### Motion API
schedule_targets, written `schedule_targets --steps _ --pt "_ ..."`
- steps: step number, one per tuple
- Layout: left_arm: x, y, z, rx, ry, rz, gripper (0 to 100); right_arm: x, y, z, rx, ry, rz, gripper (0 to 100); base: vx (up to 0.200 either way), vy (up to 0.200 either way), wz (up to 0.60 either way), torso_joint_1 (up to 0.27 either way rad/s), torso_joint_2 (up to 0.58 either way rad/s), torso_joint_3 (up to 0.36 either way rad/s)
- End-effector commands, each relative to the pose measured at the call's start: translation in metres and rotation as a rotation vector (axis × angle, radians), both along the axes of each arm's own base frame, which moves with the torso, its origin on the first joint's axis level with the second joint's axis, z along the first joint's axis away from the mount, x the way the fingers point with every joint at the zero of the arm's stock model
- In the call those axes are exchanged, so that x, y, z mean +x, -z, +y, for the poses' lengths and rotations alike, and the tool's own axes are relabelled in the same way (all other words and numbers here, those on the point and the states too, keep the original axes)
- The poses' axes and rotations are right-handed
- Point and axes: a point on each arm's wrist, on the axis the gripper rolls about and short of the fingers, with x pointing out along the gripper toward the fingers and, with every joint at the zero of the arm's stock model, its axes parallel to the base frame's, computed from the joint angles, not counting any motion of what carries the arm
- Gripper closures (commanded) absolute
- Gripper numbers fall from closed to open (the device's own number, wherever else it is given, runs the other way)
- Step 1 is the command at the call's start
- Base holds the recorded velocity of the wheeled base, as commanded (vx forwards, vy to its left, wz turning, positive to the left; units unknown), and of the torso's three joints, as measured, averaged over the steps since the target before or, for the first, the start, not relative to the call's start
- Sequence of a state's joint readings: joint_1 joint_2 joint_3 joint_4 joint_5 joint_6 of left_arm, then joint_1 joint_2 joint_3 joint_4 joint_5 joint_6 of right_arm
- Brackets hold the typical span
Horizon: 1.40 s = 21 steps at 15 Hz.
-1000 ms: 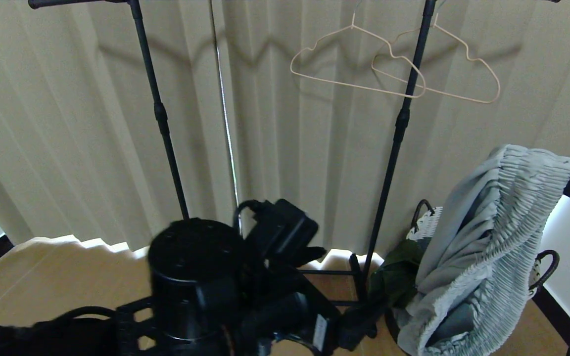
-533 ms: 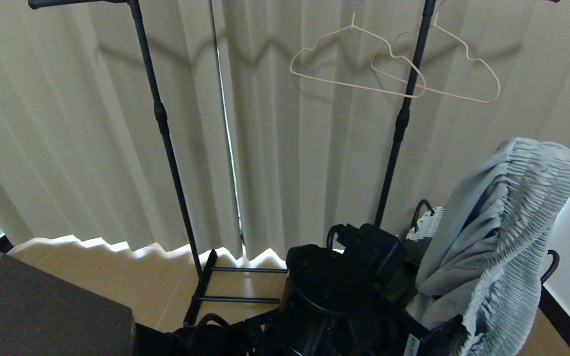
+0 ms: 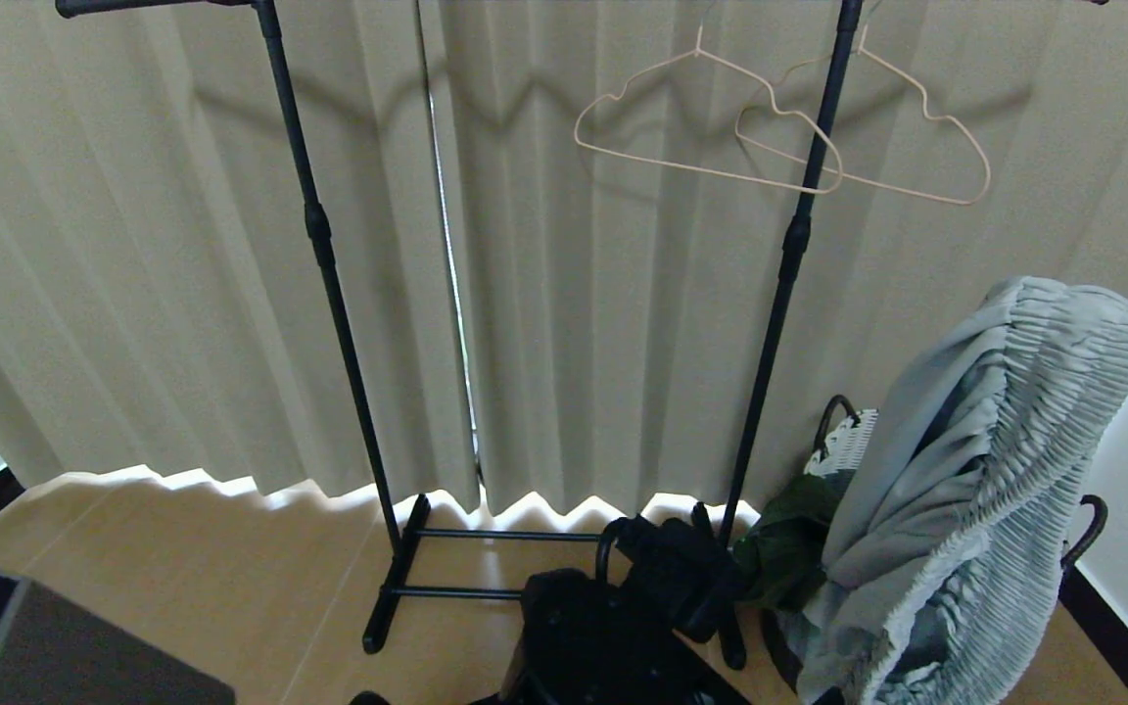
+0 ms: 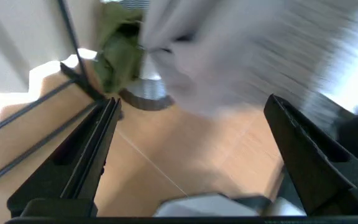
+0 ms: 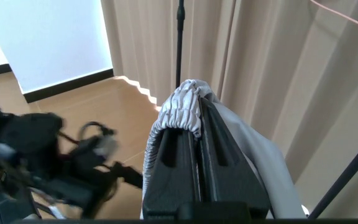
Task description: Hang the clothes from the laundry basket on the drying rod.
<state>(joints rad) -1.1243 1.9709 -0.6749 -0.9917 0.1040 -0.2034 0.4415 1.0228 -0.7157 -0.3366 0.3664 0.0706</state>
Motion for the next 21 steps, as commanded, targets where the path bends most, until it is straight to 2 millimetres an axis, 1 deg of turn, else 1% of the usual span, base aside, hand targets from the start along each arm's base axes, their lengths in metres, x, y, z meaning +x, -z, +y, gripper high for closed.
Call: schedule_targets --steps 1,3,4,5,6,8,10,11,12,18,19,20,21 --pt "-0.020 -0.013 0.015 -0.055 0.048 -0.019 0 -0.002 0.000 -0.001 0.001 -0.001 -0.002 100 0.000 0.000 0.00 0.000 0.00 0.000" --pt "-0.022 -0.023 0.006 -0.132 0.065 -0.053 0 -0.002 -0.001 -0.001 0.001 -0.002 -0.006 100 0.000 0.000 0.00 0.000 0.00 0.000" --pt "-0.021 -0.027 -0.006 -0.178 0.070 -0.074 0 -0.002 0.000 -0.001 0.001 -0.004 -0.005 100 0.000 0.000 0.00 0.000 0.00 0.000" --pt "-0.017 -0.022 -0.016 -0.195 0.067 -0.086 0 -0.002 0.002 0.000 -0.003 -0.007 -0.001 100 0.000 0.000 0.00 0.000 0.00 0.000" --pt "-0.015 -0.017 -0.021 -0.197 0.066 -0.089 0 -0.004 0.002 0.000 -0.004 -0.016 -0.004 100 0.000 0.000 0.00 0.000 0.00 0.000" --pt "-0.016 -0.011 -0.025 -0.185 0.072 -0.083 0 -0.005 0.002 0.001 -0.004 -0.019 -0.006 100 0.000 0.000 0.00 0.000 0.00 0.000" --pt "-0.012 0.004 -0.029 -0.142 0.035 -0.074 0 -0.005 0.001 0.000 -0.002 -0.020 -0.008 100 0.000 0.000 0.00 0.000 0.00 0.000" --pt "-0.008 0.012 -0.029 -0.115 0.002 -0.075 0 -0.005 0.001 0.001 -0.002 -0.022 -0.010 100 0.000 0.000 0.00 0.000 0.00 0.000" --pt "-0.001 0.025 -0.026 -0.066 -0.065 -0.079 0 -0.006 -0.001 0.001 0.000 -0.025 -0.014 100 0.000 0.000 0.00 0.000 0.00 0.000" --pt "0.000 0.034 -0.011 -0.016 -0.087 -0.062 0 -0.006 -0.003 0.001 0.004 -0.025 -0.021 100 0.000 0.000 0.00 0.000 0.00 0.000" --pt "0.000 0.034 -0.011 -0.016 -0.087 -0.062 100 -0.006 -0.003 0.001 0.004 -0.025 -0.021 100 0.000 0.000 0.00 0.000 0.00 0.000" --pt "-0.002 0.028 -0.007 -0.027 -0.087 -0.067 100 -0.005 -0.002 0.002 0.002 -0.025 -0.017 100 0.000 0.000 0.00 0.000 0.00 0.000" --pt "-0.004 0.029 -0.003 -0.010 -0.085 -0.076 100 -0.004 -0.001 0.002 -0.001 -0.025 -0.011 100 0.000 0.000 0.00 0.000 0.00 0.000"
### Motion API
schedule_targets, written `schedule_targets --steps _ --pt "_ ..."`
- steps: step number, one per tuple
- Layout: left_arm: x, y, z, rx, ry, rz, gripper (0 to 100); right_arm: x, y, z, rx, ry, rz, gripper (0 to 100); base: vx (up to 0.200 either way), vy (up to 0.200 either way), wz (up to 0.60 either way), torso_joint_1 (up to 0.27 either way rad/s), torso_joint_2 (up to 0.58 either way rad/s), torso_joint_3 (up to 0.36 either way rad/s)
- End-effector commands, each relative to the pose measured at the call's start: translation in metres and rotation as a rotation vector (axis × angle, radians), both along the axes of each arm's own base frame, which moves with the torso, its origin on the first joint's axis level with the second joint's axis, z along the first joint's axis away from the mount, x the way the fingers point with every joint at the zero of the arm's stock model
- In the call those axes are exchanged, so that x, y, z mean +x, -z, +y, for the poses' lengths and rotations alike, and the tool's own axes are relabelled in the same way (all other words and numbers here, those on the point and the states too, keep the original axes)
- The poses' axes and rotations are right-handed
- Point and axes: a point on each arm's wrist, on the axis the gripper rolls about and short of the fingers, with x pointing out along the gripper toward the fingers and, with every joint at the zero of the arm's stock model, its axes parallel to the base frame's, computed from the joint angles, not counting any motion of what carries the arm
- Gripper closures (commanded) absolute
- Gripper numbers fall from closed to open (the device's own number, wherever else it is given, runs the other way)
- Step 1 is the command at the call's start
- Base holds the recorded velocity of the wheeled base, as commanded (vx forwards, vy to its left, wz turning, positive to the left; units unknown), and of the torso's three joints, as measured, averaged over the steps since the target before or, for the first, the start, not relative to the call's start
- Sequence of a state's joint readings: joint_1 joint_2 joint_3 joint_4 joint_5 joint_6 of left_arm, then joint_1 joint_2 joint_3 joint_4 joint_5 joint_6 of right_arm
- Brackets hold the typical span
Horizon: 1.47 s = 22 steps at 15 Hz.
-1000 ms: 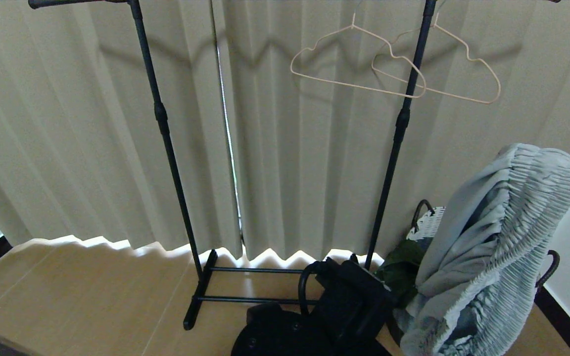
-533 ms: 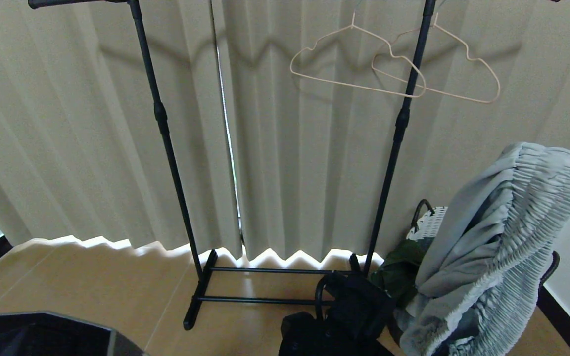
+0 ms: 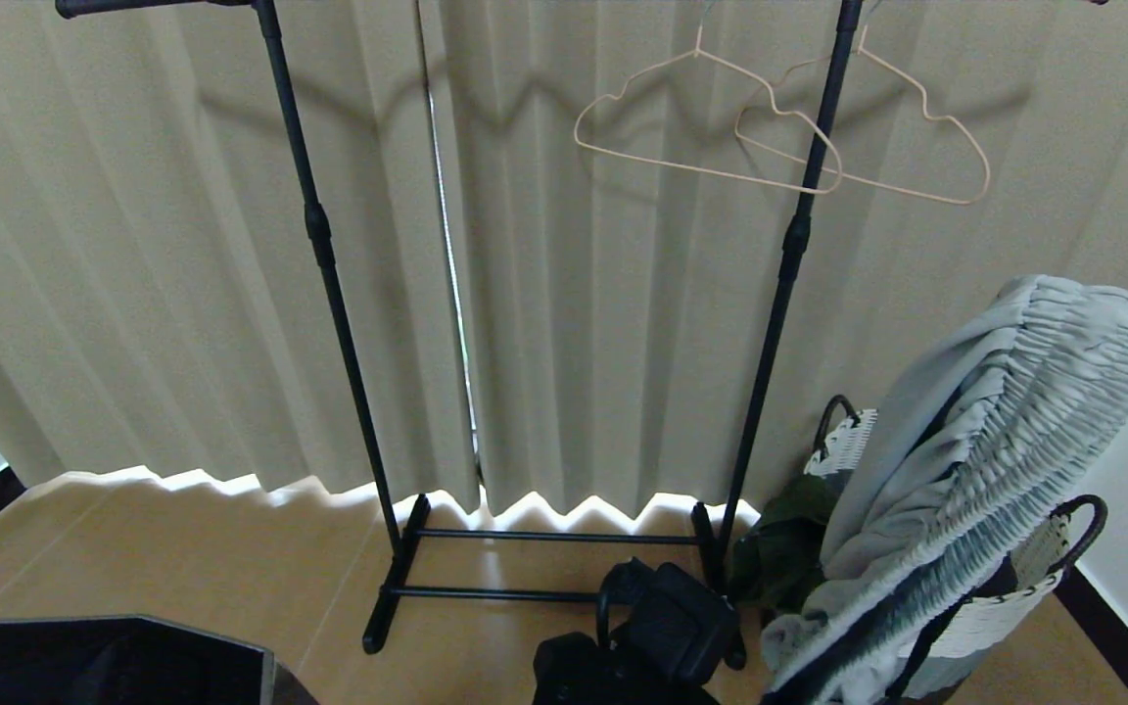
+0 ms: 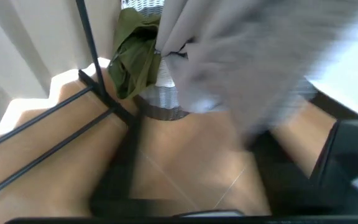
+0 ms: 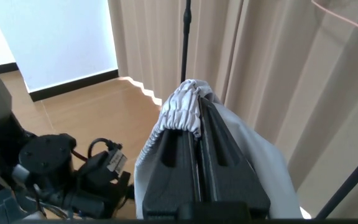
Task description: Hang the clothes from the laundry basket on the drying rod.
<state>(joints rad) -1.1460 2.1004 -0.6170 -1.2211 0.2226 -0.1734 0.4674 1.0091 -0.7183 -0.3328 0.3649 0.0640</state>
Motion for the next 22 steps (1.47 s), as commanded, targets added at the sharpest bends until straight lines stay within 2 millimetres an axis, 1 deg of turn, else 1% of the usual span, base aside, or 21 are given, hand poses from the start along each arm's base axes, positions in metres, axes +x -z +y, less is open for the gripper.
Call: schedule_targets --steps 1,2,3,4,5,6,9,11,12,13,16,18,19,20,21,22 --pt "-0.005 -0.001 0.011 0.034 -0.003 -0.015 100 0.004 0.002 0.002 -0.006 -0.001 0.013 100 0.000 0.000 0.00 0.000 0.00 0.000" --pt "-0.010 0.001 0.019 0.051 -0.019 -0.034 100 0.005 0.003 0.003 -0.010 -0.001 0.021 100 0.000 0.000 0.00 0.000 0.00 0.000" --pt "-0.010 0.001 0.019 0.051 -0.019 -0.034 100 0.005 0.003 0.003 -0.010 -0.001 0.021 100 0.000 0.000 0.00 0.000 0.00 0.000" --pt "-0.006 -0.015 0.026 -0.050 -0.039 -0.109 100 0.011 0.006 0.006 -0.019 -0.001 0.038 100 0.000 0.000 0.00 0.000 0.00 0.000" --pt "0.011 -0.034 0.043 -0.058 -0.103 -0.172 100 0.016 0.006 0.008 -0.024 -0.002 0.047 100 0.000 0.000 0.00 0.000 0.00 0.000" --pt "0.019 -0.050 0.055 -0.074 -0.143 -0.193 100 0.020 0.006 0.010 -0.026 -0.002 0.053 100 0.000 0.000 0.00 0.000 0.00 0.000" --pt "0.013 -0.091 0.091 -0.132 -0.162 -0.208 100 0.020 -0.002 0.016 -0.015 -0.037 0.027 100 0.000 0.000 0.00 0.000 0.00 0.000" --pt "0.018 -0.114 0.107 -0.153 -0.180 -0.225 100 0.022 -0.004 0.020 -0.018 -0.054 0.024 100 0.000 0.000 0.00 0.000 0.00 0.000" --pt "0.028 -0.138 0.118 -0.180 -0.207 -0.248 100 0.028 -0.009 0.024 -0.024 -0.057 0.008 100 0.000 0.000 0.00 0.000 0.00 0.000" --pt "0.037 -0.162 0.129 -0.197 -0.236 -0.269 100 0.039 -0.015 0.030 -0.039 -0.055 -0.014 100 0.000 0.000 0.00 0.000 0.00 0.000" --pt "0.043 -0.222 0.151 -0.246 -0.262 -0.325 100 0.068 -0.038 0.047 -0.022 -0.054 -0.053 100 0.000 0.000 0.00 0.000 0.00 0.000" --pt "0.058 -0.241 0.168 -0.199 -0.341 -0.356 100 0.088 -0.044 0.058 -0.020 -0.053 -0.057 100 0.000 0.000 0.00 0.000 0.00 0.000" --pt "0.061 -0.244 0.171 -0.194 -0.361 -0.372 100 0.094 -0.044 0.061 -0.020 -0.050 -0.056 100 0.000 0.000 0.00 0.000 0.00 0.000" --pt "0.073 -0.249 0.176 -0.176 -0.401 -0.397 100 0.104 -0.047 0.066 -0.008 -0.045 -0.079 100 0.000 0.000 0.00 0.000 0.00 0.000" --pt "0.080 -0.262 0.181 -0.177 -0.431 -0.440 100 0.112 -0.053 0.069 0.013 -0.040 -0.118 100 0.000 0.000 0.00 0.000 0.00 0.000" --pt "0.080 -0.274 0.183 -0.171 -0.437 -0.455 100 0.115 -0.058 0.070 0.023 -0.038 -0.137 100 0.000 0.000 0.00 0.000 0.00 0.000"
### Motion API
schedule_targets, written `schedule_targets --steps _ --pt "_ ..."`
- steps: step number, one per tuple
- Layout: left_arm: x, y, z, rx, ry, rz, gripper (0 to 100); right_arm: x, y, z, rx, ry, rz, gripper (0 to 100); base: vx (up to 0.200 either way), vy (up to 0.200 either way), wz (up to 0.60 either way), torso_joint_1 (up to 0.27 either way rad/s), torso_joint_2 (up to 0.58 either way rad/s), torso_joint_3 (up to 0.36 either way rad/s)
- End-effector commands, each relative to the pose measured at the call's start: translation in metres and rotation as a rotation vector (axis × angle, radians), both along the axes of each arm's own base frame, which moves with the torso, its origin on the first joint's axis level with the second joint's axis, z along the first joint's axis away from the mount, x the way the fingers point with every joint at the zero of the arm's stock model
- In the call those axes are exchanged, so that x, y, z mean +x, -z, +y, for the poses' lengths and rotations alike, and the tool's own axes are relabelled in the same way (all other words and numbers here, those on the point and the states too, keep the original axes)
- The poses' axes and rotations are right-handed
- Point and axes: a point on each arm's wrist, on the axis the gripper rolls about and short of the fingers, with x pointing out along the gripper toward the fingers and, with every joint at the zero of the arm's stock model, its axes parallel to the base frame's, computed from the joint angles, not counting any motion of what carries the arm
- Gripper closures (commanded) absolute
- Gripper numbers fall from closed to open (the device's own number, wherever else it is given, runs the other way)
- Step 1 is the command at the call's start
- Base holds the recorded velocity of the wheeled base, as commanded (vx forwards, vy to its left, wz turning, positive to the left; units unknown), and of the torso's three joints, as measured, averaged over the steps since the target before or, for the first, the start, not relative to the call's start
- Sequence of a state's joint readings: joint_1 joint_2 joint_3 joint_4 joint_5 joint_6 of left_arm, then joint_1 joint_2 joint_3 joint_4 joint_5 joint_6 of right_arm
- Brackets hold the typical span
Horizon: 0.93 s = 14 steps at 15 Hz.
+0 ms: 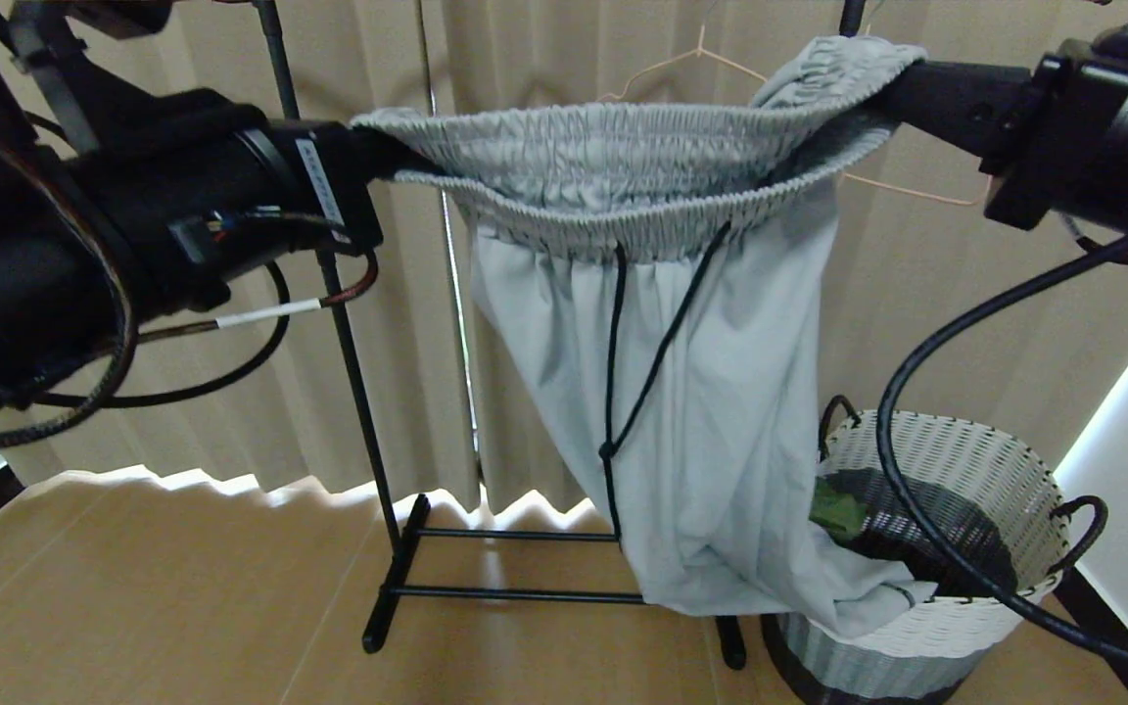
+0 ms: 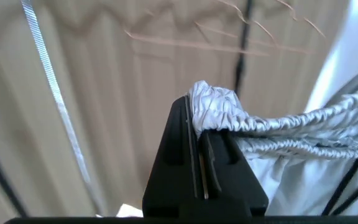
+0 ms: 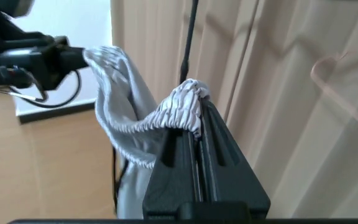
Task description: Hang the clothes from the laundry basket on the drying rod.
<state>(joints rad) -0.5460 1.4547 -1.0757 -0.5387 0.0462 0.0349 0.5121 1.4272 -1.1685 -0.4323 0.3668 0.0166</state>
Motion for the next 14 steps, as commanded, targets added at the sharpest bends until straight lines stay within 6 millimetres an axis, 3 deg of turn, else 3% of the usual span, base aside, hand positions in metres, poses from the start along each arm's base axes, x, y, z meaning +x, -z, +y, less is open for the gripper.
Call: schedule_targets --steps 1,4,7,10,14 --pt "0.003 -0.027 0.008 0.010 -0.038 -0.038 100 0.020 0.001 0.007 -0.002 0.015 0.005 100 0.000 0.000 0.00 0.000 0.00 0.000" --pt "0.000 -0.040 0.009 0.060 -0.045 -0.050 100 0.023 -0.004 0.002 0.006 0.038 -0.010 100 0.000 0.000 0.00 0.000 0.00 0.000" --pt "0.008 -0.024 0.002 0.133 -0.046 -0.016 100 0.035 0.002 -0.008 -0.003 0.092 0.008 100 0.000 0.000 0.00 0.000 0.00 0.000" --pt "0.011 0.018 -0.015 0.212 0.007 0.100 100 0.041 0.016 -0.019 -0.023 0.136 0.053 100 0.000 0.000 0.00 0.000 0.00 0.000" --pt "0.019 0.021 -0.026 0.218 0.017 0.107 100 0.042 0.021 -0.021 -0.029 0.147 0.067 100 0.000 0.000 0.00 0.000 0.00 0.000"
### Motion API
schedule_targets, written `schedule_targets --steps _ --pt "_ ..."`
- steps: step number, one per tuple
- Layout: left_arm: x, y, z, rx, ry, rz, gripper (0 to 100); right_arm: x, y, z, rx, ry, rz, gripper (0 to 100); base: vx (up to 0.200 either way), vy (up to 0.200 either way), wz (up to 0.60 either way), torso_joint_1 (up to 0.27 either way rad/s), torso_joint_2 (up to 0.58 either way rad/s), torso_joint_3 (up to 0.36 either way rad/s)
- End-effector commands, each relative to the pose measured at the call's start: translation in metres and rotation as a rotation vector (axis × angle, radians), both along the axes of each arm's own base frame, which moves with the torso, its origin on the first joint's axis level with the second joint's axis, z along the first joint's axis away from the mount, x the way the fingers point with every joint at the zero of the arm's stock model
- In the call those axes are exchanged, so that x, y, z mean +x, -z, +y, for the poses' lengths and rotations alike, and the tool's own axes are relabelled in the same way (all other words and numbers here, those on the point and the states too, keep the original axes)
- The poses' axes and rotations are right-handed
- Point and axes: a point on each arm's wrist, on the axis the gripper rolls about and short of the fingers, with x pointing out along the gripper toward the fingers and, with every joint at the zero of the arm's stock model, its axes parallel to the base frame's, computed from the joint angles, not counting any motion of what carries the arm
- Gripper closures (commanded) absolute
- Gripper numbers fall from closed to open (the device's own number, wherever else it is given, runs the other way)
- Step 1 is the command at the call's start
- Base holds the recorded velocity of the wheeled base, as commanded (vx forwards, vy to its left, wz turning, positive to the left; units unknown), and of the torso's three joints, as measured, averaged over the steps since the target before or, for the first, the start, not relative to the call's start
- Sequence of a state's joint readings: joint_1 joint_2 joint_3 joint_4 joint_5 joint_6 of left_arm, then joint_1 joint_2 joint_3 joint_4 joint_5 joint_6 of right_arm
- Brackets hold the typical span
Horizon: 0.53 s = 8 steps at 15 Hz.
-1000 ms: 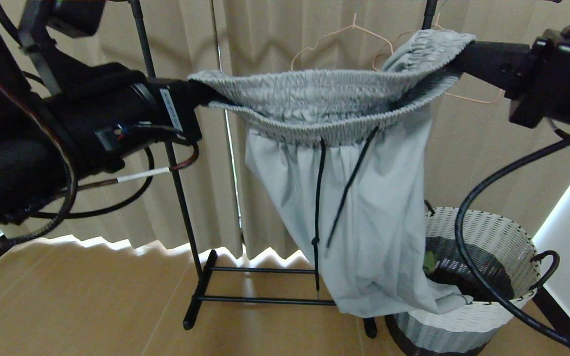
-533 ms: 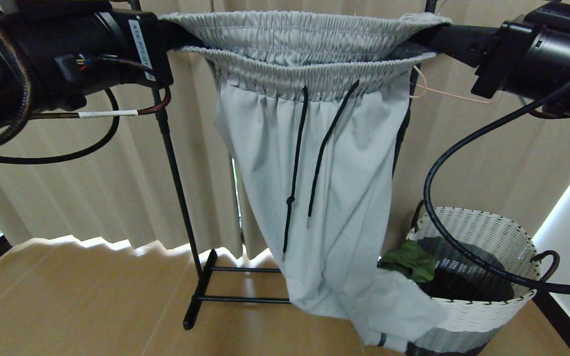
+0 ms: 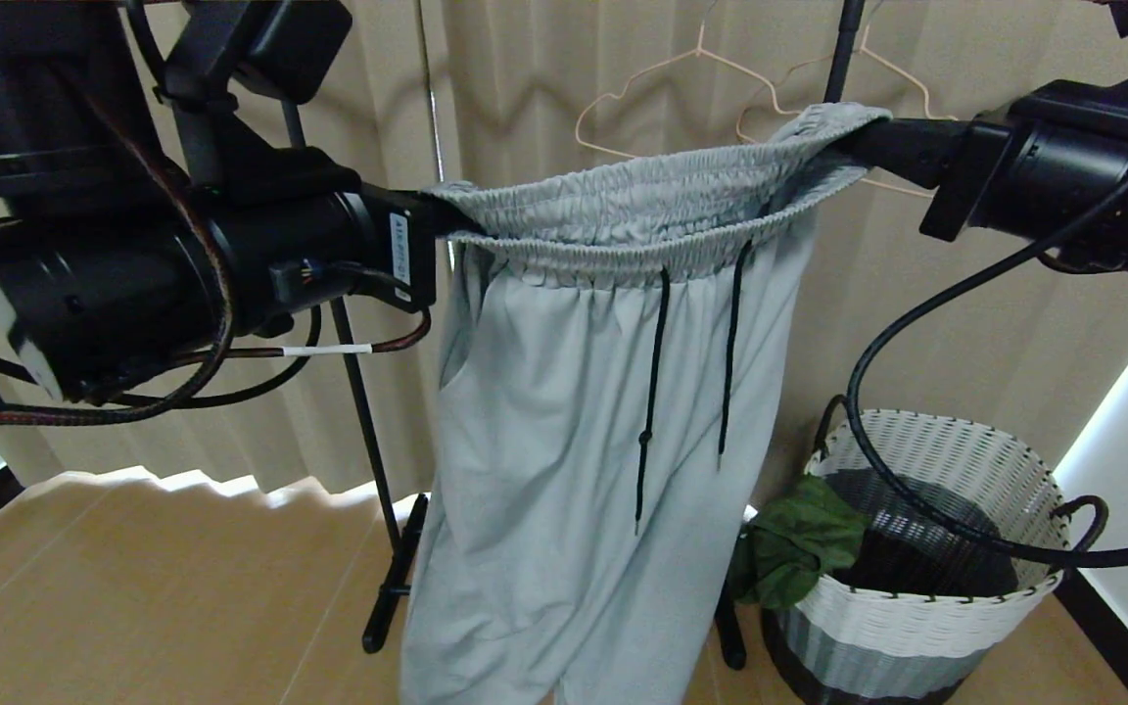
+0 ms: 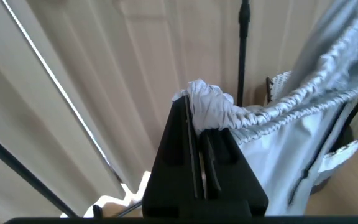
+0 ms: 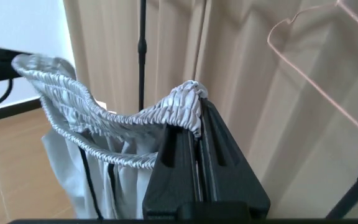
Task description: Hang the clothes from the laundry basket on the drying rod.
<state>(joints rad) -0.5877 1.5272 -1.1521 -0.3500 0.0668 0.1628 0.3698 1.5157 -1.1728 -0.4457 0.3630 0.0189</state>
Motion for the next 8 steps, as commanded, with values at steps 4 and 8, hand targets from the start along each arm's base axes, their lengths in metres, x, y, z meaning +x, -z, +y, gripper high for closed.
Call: schedule_targets --steps 4,8 --pt "0.007 -0.021 -0.003 -0.021 -0.015 -0.062 100 0.000 0.009 -0.004 -0.014 0.021 0.029 100 0.000 0.000 0.00 0.000 0.00 0.000" --pt "0.022 -0.020 -0.008 -0.012 -0.030 -0.048 100 -0.002 0.008 -0.031 -0.015 0.118 0.030 100 0.000 0.000 0.00 0.000 0.00 0.000"
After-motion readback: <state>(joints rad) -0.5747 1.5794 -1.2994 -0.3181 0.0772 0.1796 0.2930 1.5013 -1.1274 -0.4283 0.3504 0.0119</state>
